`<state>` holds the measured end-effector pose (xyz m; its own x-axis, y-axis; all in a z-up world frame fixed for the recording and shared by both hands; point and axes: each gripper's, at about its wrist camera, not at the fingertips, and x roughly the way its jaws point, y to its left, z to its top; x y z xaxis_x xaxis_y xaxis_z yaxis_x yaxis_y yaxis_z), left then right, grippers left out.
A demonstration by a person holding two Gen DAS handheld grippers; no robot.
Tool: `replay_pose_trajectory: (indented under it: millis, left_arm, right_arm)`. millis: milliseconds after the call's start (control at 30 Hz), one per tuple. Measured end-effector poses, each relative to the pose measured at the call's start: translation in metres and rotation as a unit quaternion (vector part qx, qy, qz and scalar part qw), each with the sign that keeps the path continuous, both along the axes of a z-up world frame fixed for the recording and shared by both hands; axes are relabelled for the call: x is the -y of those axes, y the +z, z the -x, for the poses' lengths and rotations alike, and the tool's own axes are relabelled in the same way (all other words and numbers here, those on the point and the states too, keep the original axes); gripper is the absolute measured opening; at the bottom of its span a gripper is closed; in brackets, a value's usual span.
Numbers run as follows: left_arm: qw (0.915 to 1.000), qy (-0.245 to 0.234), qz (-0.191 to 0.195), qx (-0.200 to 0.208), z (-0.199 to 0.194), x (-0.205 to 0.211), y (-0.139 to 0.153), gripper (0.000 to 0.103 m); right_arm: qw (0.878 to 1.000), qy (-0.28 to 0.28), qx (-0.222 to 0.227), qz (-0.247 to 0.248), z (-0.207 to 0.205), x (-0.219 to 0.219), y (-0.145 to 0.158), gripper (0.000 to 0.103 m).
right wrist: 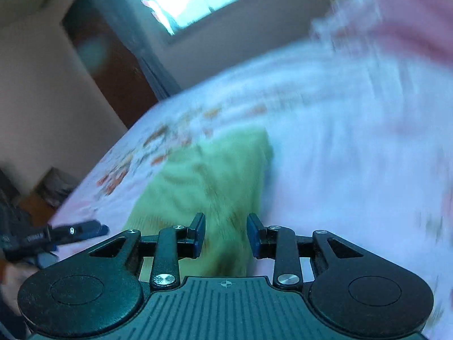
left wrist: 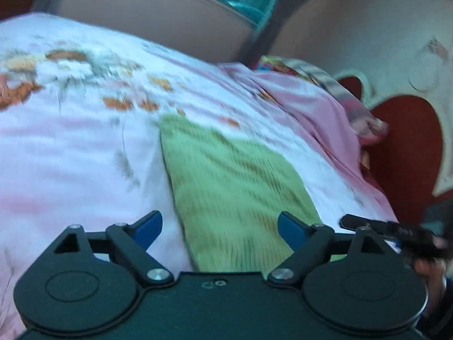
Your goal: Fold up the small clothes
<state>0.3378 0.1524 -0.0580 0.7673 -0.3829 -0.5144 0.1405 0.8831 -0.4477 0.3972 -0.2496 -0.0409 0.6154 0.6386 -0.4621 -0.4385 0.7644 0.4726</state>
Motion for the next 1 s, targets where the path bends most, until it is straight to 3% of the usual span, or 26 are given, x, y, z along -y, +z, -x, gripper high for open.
replay_pose_trajectory:
  millis: [100, 167, 233, 300, 367, 533, 633, 700, 733, 900, 933, 1000]
  left_arm:
    - [0.9977, 0.031, -0.06, -0.011, -0.012, 0.016, 0.0, 0.083]
    - [0.9909, 0.04, -0.122, -0.04, -0.021, 0.032, -0.011, 0.083]
    - [0.9858, 0.042, -0.148, -0.067, -0.027, 0.035, -0.028, 0.089]
    - [0.9871, 0.043, -0.142, -0.062, -0.02, 0.032, -0.026, 0.089]
    - [0.9879, 0.051, -0.138, -0.049, -0.006, 0.029, -0.015, 0.089]
    - [0.9796, 0.067, -0.189, 0.016, 0.061, 0.046, 0.022, 0.099]
    - [0.977, 0.081, -0.195, 0.03, 0.103, 0.056, 0.042, 0.101]
    - [0.9757, 0.095, -0.192, 0.044, 0.132, 0.063, 0.056, 0.101]
    - [0.9753, 0.099, -0.192, 0.049, 0.149, 0.067, 0.063, 0.101]
    - [0.9695, 0.145, -0.184, 0.072, 0.231, 0.085, 0.087, 0.102]
    - [0.9682, 0.15, -0.185, 0.076, 0.247, 0.09, 0.089, 0.102]
    - [0.967, 0.149, -0.19, 0.08, 0.271, 0.097, 0.093, 0.102]
  right_arm:
    - [0.997, 0.004, 0.042, 0.062, -0.004, -0.038, 0.006, 0.032]
    - [0.994, 0.009, 0.028, 0.103, -0.011, -0.059, -0.011, 0.032]
    - [0.988, -0.004, 0.003, 0.155, -0.021, -0.077, -0.035, 0.032]
    - [0.989, -0.007, -0.011, 0.146, -0.022, -0.073, -0.046, 0.032]
    - [0.992, -0.018, -0.003, 0.126, -0.012, -0.064, -0.039, 0.032]
    - [0.993, -0.012, 0.061, 0.097, 0.055, -0.04, 0.004, 0.032]
    - [0.993, -0.021, 0.076, 0.09, 0.104, -0.031, 0.026, 0.034]
    - [0.993, -0.031, 0.081, 0.077, 0.136, -0.027, 0.04, 0.061]
    - [0.993, -0.037, 0.084, 0.076, 0.154, -0.024, 0.048, 0.082]
    - [0.99, -0.053, 0.111, 0.072, 0.247, -0.014, 0.08, 0.095]
    - [0.988, -0.062, 0.12, 0.08, 0.265, -0.014, 0.083, 0.102]
    - [0.985, -0.074, 0.126, 0.093, 0.294, -0.014, 0.088, 0.103]
